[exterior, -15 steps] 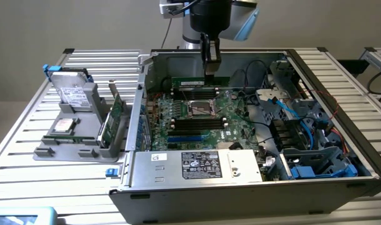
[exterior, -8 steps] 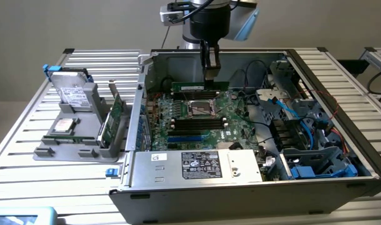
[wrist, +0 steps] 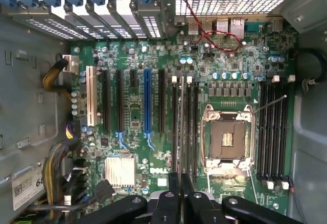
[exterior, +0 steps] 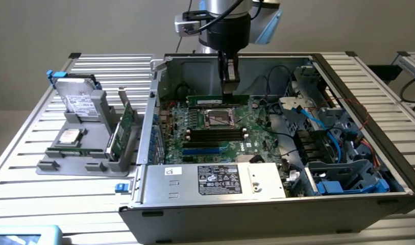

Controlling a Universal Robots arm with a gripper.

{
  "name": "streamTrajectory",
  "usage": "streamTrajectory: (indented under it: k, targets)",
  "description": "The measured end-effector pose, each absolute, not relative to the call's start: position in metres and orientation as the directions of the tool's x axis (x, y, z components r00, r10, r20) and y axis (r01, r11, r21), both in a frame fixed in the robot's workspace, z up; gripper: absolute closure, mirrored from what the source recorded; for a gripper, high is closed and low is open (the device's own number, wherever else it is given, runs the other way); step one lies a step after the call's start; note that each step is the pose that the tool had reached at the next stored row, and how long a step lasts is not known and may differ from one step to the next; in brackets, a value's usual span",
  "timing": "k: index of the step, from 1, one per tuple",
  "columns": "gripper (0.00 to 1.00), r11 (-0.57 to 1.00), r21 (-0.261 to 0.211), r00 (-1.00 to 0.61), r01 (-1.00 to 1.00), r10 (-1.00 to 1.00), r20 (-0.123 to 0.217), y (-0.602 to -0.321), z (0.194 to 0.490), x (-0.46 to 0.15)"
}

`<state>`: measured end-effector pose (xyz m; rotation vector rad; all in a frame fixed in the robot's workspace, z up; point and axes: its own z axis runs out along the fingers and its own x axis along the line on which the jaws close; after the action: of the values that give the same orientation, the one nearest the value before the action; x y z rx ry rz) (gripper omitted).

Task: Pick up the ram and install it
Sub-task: 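Insert the ram into the slot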

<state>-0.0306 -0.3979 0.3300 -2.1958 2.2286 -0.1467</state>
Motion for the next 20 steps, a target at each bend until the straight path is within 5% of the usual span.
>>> streamTrajectory:
  k: [20]
  targets:
    - [0.87,0.011,-0.073,-0.017,-0.997,-0.997,0.075,-0.399,0.297,-0.029]
